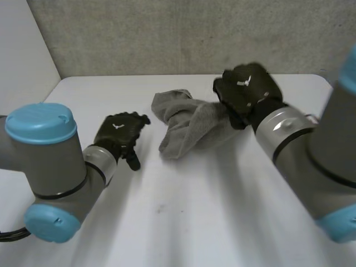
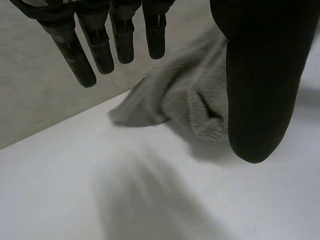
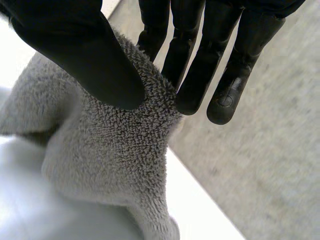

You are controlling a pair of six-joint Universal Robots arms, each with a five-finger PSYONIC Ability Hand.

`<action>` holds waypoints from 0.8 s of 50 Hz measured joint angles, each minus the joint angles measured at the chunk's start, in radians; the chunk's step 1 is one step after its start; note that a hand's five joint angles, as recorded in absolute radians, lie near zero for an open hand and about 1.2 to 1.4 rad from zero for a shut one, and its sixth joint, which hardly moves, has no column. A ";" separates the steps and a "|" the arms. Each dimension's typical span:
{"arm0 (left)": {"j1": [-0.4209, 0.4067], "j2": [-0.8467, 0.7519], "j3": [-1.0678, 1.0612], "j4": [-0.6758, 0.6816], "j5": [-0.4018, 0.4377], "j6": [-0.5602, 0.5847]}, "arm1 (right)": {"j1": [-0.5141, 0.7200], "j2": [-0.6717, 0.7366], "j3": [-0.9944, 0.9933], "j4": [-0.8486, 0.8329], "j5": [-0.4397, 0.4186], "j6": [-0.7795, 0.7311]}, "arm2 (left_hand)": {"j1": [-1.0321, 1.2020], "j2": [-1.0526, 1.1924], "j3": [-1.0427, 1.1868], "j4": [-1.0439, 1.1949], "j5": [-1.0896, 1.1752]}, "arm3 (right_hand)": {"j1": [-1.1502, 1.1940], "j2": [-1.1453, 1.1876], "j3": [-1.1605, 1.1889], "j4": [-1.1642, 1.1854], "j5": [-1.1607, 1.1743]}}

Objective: Fold the towel.

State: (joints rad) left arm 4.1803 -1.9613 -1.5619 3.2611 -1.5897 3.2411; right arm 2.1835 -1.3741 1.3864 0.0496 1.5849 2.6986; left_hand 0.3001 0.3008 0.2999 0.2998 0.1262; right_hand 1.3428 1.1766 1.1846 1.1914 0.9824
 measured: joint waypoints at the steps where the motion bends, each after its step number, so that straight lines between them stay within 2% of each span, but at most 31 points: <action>1: -0.001 0.007 -0.011 0.004 0.031 -0.001 | 0.000 -0.028 -0.001 0.013 -0.010 0.003 | 0.002 0.001 0.000 0.001 0.000 | 0.000 0.000 0.000 0.000 0.000; 5: -0.007 0.022 -0.037 0.020 0.119 -0.008 | 0.000 -0.091 -0.004 0.052 -0.026 0.007 | 0.003 0.004 0.003 0.004 0.004 | 0.000 0.000 0.000 0.000 0.002; 10: -0.027 0.014 -0.044 0.037 0.175 -0.033 | 0.001 -0.131 -0.007 0.082 -0.025 0.006 | 0.018 0.017 0.017 0.017 0.016 | 0.000 0.000 0.000 0.000 0.002; 22: -0.088 -0.096 0.014 0.136 0.179 -0.183 | 0.004 -0.179 -0.005 0.101 0.044 0.007 | 0.150 0.150 0.151 0.151 0.147 | 0.001 0.000 0.000 0.000 0.002; 25: -0.104 -0.129 0.039 0.163 0.172 -0.201 | 0.004 -0.197 -0.004 0.102 0.049 0.007 | 0.341 0.341 0.342 0.327 0.321 | 0.001 0.000 0.000 0.000 0.002; 26: -0.104 -0.129 0.039 0.163 0.172 -0.201 | 0.004 -0.197 -0.004 0.102 0.049 0.007 | 0.341 0.341 0.342 0.327 0.321 | 0.001 0.000 0.000 0.000 0.002; 29: -0.119 -0.168 0.073 0.195 0.130 -0.208 | 0.002 -0.222 -0.004 0.106 0.053 0.005 | 0.745 0.748 0.739 0.740 0.736 | 0.004 0.000 0.000 0.000 0.002; 31: -0.121 -0.177 0.083 0.204 0.096 -0.207 | -0.001 -0.227 -0.003 0.108 0.053 0.004 | 0.791 0.793 0.792 0.794 0.790 | 0.005 0.000 0.000 0.000 0.002; 34: -0.116 -0.171 0.091 0.212 -0.003 -0.198 | -0.016 -0.230 0.005 0.117 0.052 -0.006 | 0.852 0.882 0.877 0.879 0.863 | 0.005 0.005 0.000 0.000 0.002; 37: -0.111 -0.159 0.089 0.211 -0.046 -0.194 | -0.024 -0.229 0.011 0.124 0.051 -0.011 | 0.855 0.886 0.884 0.886 0.867 | 0.005 0.007 0.000 0.000 0.002; 38: -0.102 -0.129 0.080 0.204 -0.095 -0.187 | -0.033 -0.224 0.021 0.138 0.048 -0.018 | 0.870 0.905 0.903 0.905 0.889 | 0.005 0.009 0.000 0.000 0.002; 40: -0.089 -0.068 0.055 0.186 -0.140 -0.176 | -0.041 -0.203 0.041 0.165 0.040 -0.027 | 0.881 0.911 0.909 0.913 0.896 | 0.010 0.009 0.000 0.000 0.002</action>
State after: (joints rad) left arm 4.0915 -2.0292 -1.5067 3.4468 -1.7301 3.0653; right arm 2.1429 -1.5766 1.4272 0.2149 1.6246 2.6719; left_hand 1.1812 1.2121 1.2092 1.2128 1.0217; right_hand 1.3531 1.1854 1.1851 1.1914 0.9847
